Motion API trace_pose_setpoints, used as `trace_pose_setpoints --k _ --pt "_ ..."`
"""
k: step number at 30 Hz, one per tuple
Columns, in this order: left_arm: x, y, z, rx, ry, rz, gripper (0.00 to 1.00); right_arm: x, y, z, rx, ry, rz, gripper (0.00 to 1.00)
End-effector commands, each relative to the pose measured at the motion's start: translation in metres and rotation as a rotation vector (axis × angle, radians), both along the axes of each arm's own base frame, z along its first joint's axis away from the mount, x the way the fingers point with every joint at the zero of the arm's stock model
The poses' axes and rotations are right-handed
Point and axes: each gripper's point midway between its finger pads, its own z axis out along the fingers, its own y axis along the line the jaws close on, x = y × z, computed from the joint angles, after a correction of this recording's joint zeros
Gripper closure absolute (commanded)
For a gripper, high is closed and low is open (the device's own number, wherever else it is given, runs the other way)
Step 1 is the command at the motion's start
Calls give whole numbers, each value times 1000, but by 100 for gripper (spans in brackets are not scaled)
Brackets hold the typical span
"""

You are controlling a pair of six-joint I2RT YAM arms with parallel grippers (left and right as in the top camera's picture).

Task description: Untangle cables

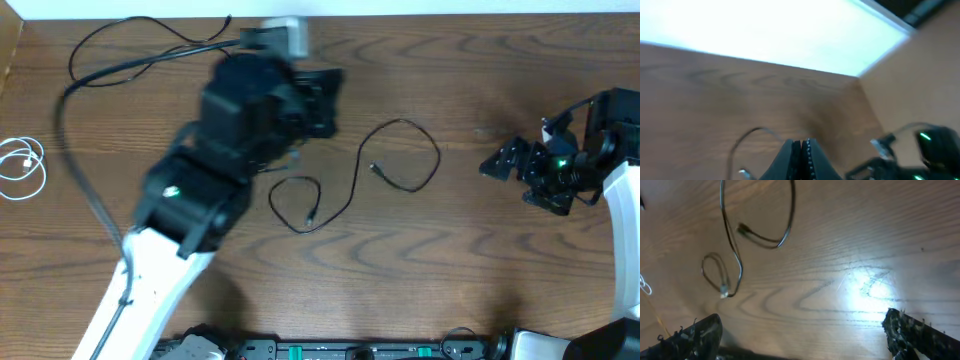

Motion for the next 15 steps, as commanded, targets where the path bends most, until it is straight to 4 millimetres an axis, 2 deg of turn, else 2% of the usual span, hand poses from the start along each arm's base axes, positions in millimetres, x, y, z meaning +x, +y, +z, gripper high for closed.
trace_pose_setpoints --k 1,4,5,7,9,12,14,15 --pt "9 47 -6 12 48 150 93 2 8 2 8 -21 41 1" --pt "7 75 -25 72 116 205 92 4 10 3 9 -22 36 1" --pt "6 78 -31 97 135 206 92 5 11 3 10 -25 35 1" --pt "2 79 -46 152 178 174 93 8 12 4 13 -29 19 1" --pt "-2 66 -59 189 209 76 92 12 14 4 15 -37 8 1" --pt "-9 45 -83 214 284 -45 61 16 16 5 18 -49 -4 1" --pt "-9 36 -102 237 349 -72 52 18 18 6 20 -50 -8 1" --pt "-7 29 -119 262 398 -96 50 18 20 6 20 -53 -2 1"
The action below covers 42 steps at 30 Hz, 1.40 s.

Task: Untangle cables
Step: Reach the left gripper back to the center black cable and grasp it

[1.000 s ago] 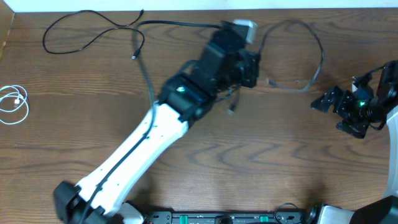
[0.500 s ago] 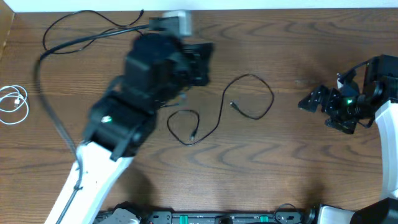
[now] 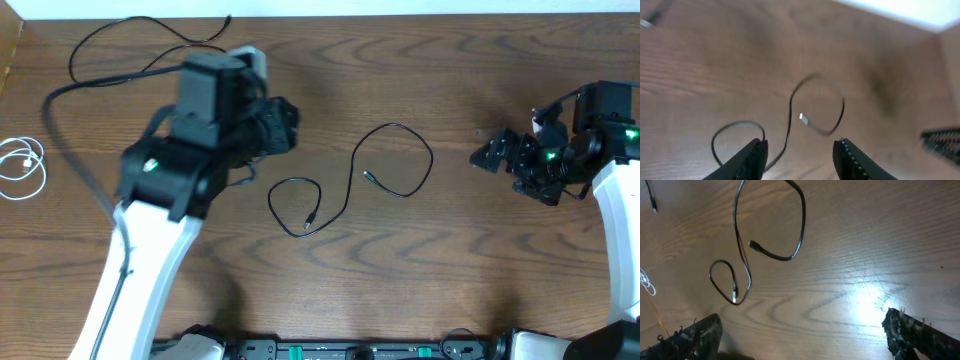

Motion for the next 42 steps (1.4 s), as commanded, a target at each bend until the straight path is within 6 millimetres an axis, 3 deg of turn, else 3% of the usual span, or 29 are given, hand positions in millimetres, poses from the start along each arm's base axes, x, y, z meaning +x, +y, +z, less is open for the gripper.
trace_pose_setpoints --k 1,8,12,19,25,29,42 --pt "1 -28 -40 45 118 -130 49 2 8 2 16 3 -2 1" --pt "1 -79 -134 190 313 -327 42 0 15 2 11 4 21 1" --pt "9 -83 -185 293 395 -324 37 0 16 1 8 5 26 1" --pt "6 -93 -250 367 509 -359 37 1 14 1 -4 1 25 1" --pt "19 -109 -283 370 484 -388 37 3 14 1 -5 -6 25 1" --pt "22 -104 -297 419 486 -373 38 3 14 1 -5 -5 25 1" --pt "24 -101 -300 563 421 -355 46 4 13 2 -7 -14 25 1"
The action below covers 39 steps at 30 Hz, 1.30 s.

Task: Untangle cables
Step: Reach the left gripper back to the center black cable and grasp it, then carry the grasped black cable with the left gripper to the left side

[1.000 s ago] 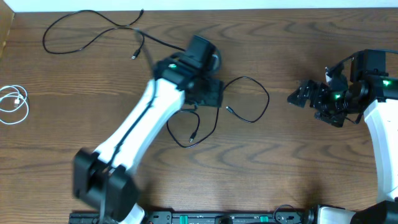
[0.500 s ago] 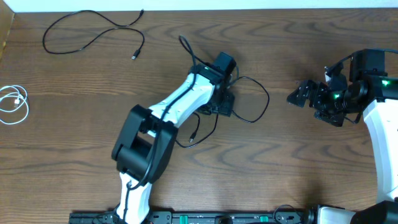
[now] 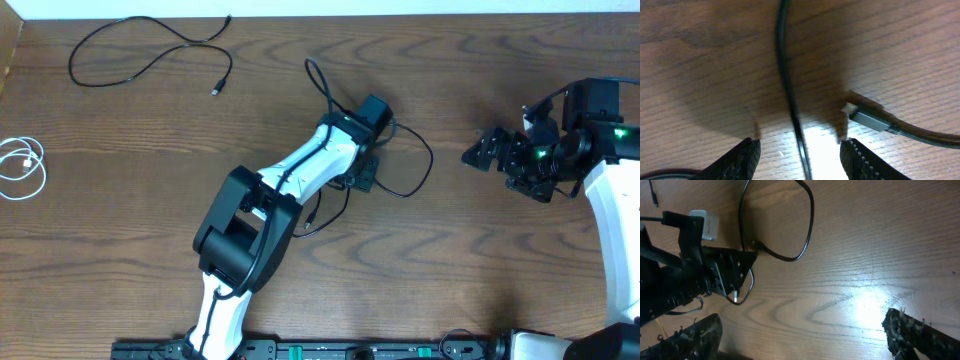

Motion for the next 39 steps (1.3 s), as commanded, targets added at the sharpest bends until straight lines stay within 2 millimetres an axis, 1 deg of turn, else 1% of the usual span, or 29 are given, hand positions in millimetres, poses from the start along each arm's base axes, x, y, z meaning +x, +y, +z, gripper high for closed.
trace_pose_setpoints --k 1,10,17,22,26,34,35,37,38,39 --pt "5 6 -2 43 -26 -11 47 1 1 1 1 1 -5 1" --pt "5 6 -2 41 -24 -11 47 -1 2 1 3 9 -4 1" --pt "-1 11 -13 50 -11 -9 48 -4 2 0 4 24 -4 1" --pt "-2 8 -13 35 -6 0 48 -4 2 0 4 24 -4 1" --pt "-2 4 -14 6 5 0 53 -6 2 0 5 30 -3 1" --pt "-5 14 -33 30 54 16 53 -7 2 -1 6 34 -3 1" --pt "-5 14 -33 31 55 16 54 -7 2 -1 5 33 -4 1" --pt "-5 14 -33 32 56 17 64 -6 2 -1 5 31 -3 1" --pt "-5 14 -33 32 56 16 72 -6 2 0 5 30 -4 1" --pt "-5 14 -33 32 55 16 78 -6 2 0 5 30 -3 1"
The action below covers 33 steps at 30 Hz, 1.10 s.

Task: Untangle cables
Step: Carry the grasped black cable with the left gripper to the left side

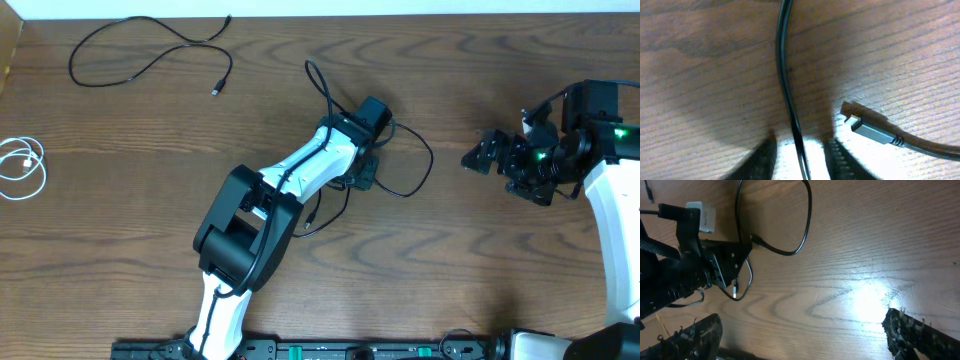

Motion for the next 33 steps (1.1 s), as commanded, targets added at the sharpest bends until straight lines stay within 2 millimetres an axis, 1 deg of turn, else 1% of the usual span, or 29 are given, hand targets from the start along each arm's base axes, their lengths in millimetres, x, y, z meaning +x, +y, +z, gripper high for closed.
trace_pose_setpoints --k 1,2,6,8,10,11,13,17,18,19,20,22,25,27,30,33 --pt "-10 13 -26 50 65 4 86 1 1 1 1 1 -3 1" --pt "-10 13 -26 50 65 4 92 1 1 1 1 1 -3 1" --pt "-6 10 -21 41 52 5 93 1 1 1 2 1 -3 1" --pt "-3 8 -12 31 38 5 93 0 1 1 1 2 -3 1" --pt "2 5 4 11 9 5 93 0 1 1 2 2 -3 1" --pt "5 3 14 -4 -11 6 93 0 1 1 2 2 -3 1" --pt "12 -2 40 -46 -65 27 93 1 1 1 1 2 -3 1" --pt "25 -3 104 -156 -196 88 93 1 1 1 1 1 -3 1" --pt "29 0 129 -193 -247 101 92 1 1 1 1 1 -3 1" --pt "30 2 141 -210 -271 108 92 1 1 1 1 1 -3 1" --pt "33 8 159 -234 -307 120 92 1 1 1 1 1 -3 1" --pt "36 20 188 -267 -364 146 93 1 1 1 1 1 -3 1" --pt "39 44 225 -311 -439 206 92 1 1 1 1 1 -3 1" --pt "42 64 249 -341 -490 265 93 1 1 1 1 1 -3 1" --pt "42 101 287 -386 -577 371 93 1 1 1 1 1 -3 1" --pt "40 136 314 -399 -651 444 93 1 1 1 1 1 -3 1"
